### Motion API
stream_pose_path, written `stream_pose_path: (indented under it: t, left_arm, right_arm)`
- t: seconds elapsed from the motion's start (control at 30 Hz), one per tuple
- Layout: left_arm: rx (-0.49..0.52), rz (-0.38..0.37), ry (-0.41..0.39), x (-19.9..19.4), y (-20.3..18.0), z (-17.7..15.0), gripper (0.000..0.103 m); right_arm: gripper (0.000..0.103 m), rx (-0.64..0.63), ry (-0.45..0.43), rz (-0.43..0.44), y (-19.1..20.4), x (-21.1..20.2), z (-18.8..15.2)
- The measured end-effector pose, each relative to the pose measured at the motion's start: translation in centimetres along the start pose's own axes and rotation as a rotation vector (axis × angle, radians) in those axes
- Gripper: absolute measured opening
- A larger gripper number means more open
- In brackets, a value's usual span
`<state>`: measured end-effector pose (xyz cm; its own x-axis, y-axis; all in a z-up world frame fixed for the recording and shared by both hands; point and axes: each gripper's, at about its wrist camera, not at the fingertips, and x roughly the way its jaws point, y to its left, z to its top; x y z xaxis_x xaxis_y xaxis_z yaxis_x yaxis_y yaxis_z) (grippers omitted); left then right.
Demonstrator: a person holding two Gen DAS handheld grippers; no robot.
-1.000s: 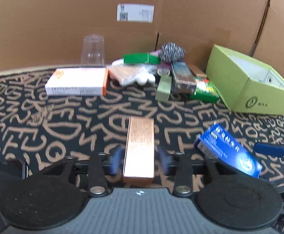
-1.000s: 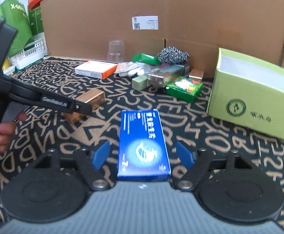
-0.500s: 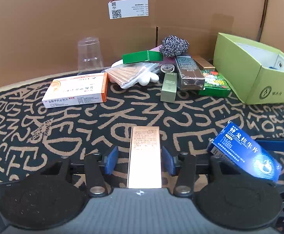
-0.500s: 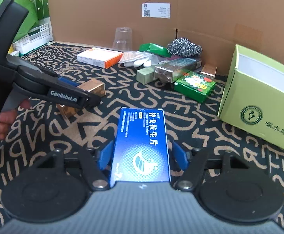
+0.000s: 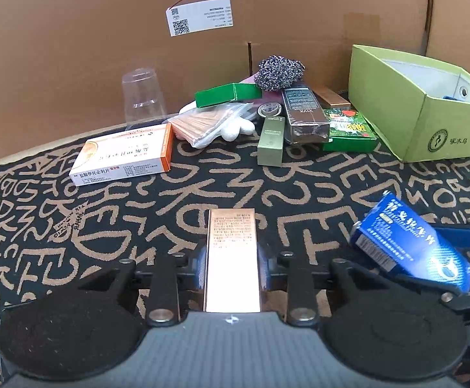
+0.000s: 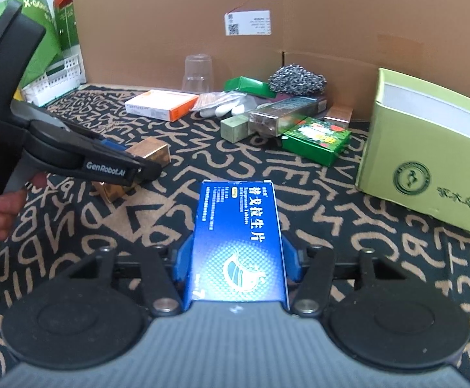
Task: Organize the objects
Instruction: 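Place copper box and blue medicine box into the lime-green box, open both tools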
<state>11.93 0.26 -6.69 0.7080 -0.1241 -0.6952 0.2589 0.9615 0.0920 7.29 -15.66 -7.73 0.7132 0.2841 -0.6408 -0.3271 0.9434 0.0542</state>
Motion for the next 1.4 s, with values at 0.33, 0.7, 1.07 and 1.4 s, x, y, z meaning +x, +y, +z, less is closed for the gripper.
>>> stream_pose_path:
  t: [0.33, 0.7, 1.07, 1.4]
  left_arm:
    - [0.004, -0.150, -0.074, -3.8, -4.7, 2.4, 0.032]
    - [0.079, -0.331, -0.205, -5.8, -13.5, 11.5, 0.032]
    - [0.102, -0.268, -0.084, 2.9, -20.9, 16.9, 0.032]
    - [0.123, -0.249, -0.018, 8.1, -22.3, 16.8, 0.032]
  right_arm:
    - [0.055, 0.094, -0.136, -0.058, -4.1, -5.7, -1.0]
    - [0.055, 0.157, -0.339, -0.278, -11.1, -13.1, 1.1]
    - [0.055, 0.226, -0.275, -0.485, -21.6, -11.6, 5.9]
    - [0.055, 0.085, -0.024, -0.564, -24.9, -2.8, 7.5]
